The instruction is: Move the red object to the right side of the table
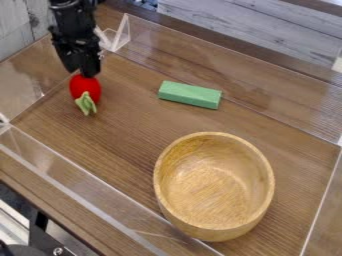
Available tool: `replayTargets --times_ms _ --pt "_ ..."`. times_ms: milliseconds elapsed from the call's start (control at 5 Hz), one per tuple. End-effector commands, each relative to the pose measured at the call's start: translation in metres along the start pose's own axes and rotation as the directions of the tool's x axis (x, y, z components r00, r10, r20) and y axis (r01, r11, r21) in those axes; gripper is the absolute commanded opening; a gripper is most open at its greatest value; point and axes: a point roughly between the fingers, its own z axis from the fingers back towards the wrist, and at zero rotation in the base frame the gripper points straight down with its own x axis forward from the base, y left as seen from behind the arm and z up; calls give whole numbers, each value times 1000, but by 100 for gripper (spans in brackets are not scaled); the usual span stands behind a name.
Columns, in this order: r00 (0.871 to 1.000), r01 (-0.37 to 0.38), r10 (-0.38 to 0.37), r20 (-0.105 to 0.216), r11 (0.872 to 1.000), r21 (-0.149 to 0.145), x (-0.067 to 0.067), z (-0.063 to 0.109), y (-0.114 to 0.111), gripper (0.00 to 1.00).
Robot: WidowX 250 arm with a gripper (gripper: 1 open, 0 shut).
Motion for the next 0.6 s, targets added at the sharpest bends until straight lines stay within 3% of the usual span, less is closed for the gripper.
replayTargets --times_ms 0,200,400 --pt "997 -48 44 67 996 70 9 28 -11 0" --pt "992 -97 88 94 990 102 17 41 -30 0" --pt "995 -46 35 96 993 113 22 53 -50 0"
